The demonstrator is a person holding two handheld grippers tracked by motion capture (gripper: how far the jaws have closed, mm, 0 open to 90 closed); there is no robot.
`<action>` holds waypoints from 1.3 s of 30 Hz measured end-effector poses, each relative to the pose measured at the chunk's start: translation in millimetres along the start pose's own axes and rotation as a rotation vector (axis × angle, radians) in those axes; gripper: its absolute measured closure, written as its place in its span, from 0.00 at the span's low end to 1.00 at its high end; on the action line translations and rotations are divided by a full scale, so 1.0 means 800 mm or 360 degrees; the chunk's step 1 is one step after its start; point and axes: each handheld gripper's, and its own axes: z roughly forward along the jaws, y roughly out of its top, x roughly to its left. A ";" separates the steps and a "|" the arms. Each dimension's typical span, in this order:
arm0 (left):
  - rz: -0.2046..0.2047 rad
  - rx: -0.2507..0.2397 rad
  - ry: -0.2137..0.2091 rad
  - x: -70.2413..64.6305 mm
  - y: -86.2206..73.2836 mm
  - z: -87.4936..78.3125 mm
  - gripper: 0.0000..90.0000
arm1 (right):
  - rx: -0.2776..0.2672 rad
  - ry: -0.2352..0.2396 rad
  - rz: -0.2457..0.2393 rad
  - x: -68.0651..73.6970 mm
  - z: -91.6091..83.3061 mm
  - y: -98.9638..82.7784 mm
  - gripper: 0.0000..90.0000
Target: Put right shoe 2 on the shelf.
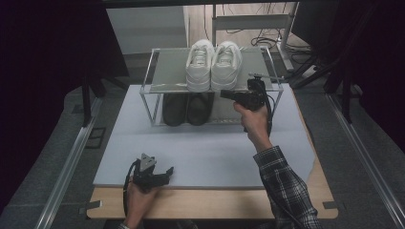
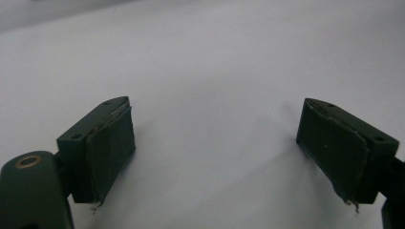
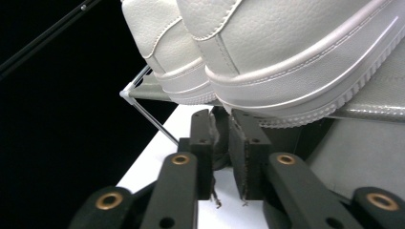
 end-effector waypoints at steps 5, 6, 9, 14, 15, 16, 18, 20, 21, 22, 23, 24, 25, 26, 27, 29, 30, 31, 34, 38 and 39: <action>0.0000 0.0000 0.0000 0.000 0.000 0.000 0.14 | 0.0011 -0.0012 -0.0044 0.004 -0.006 -0.001 0.79; 0.0000 0.0000 0.0000 0.000 0.000 0.000 0.14 | 0.0010 -0.0014 -0.0047 0.004 -0.007 -0.001 0.77; 0.0001 0.0000 0.0000 0.000 0.000 0.000 0.14 | 0.0013 -0.0022 -0.0081 0.005 -0.012 -0.004 0.73; 0.0000 0.0000 0.0000 0.000 0.000 0.000 0.14 | 0.0005 -0.0053 -0.0137 0.005 -0.022 -0.009 0.63; 0.0000 0.0000 0.0000 0.000 0.000 0.000 0.14 | 0.0005 -0.0053 -0.0137 0.005 -0.022 -0.009 0.63; 0.0000 0.0000 0.0000 0.000 0.000 0.000 0.14 | 0.0008 -0.0057 -0.0144 0.005 -0.023 -0.010 0.60; -0.0001 0.0000 0.0000 0.000 0.000 0.000 0.14 | 0.0003 -0.0072 -0.0173 0.004 -0.027 -0.013 0.57; 0.0000 0.0001 0.0000 0.000 0.000 0.000 0.14 | 0.0007 -0.0084 -0.0195 0.004 -0.031 -0.015 0.54; 0.0000 0.0000 0.0000 0.000 0.000 0.000 0.14 | 0.0013 -0.0101 -0.0230 0.003 -0.034 -0.018 0.52; 0.0001 0.0000 0.0001 0.000 0.000 0.000 0.14 | 0.0013 -0.0101 -0.0230 0.003 -0.034 -0.018 0.52; 0.0000 0.0000 0.0001 0.000 0.000 0.000 0.14 | 0.0016 -0.0112 -0.0247 0.003 -0.035 -0.020 0.51; 0.0001 0.0003 0.0001 0.000 0.000 0.000 0.14 | 0.0021 -0.0120 -0.0260 0.002 -0.037 -0.022 0.50; 0.0001 0.0002 0.0001 0.000 0.000 0.000 0.14 | 0.0024 -0.0127 -0.0280 0.002 -0.039 -0.024 0.49; 0.0001 0.0002 0.0001 0.000 0.000 0.000 0.14 | 0.0028 -0.0138 -0.0300 0.002 -0.040 -0.026 0.48; 0.0001 0.0002 0.0001 0.000 0.000 0.000 0.14 | 0.0029 -0.0147 -0.0311 0.002 -0.042 -0.028 0.47; 0.0001 0.0002 0.0001 0.000 0.000 0.000 0.14 | 0.0032 -0.0152 -0.0337 0.001 -0.045 -0.033 0.45; 0.0001 0.0002 0.0001 0.000 0.000 0.000 0.14 | 0.0042 -0.0153 -0.0340 0.001 -0.047 -0.036 0.44; 0.0001 0.0002 0.0001 0.000 0.000 0.000 0.14 | 0.0041 -0.0162 -0.0363 0.000 -0.049 -0.038 0.43; 0.0003 0.0004 0.0001 0.000 0.000 0.000 0.14 | 0.0057 -0.0172 -0.0419 0.001 -0.052 -0.046 0.41; 0.0004 0.0005 0.0001 0.000 0.000 0.000 0.14 | 0.0079 -0.0189 -0.0472 0.000 -0.056 -0.058 0.38; 0.0005 0.0006 0.0001 0.000 0.000 0.000 0.14 | 0.0086 -0.0191 -0.0479 -0.001 -0.057 -0.061 0.37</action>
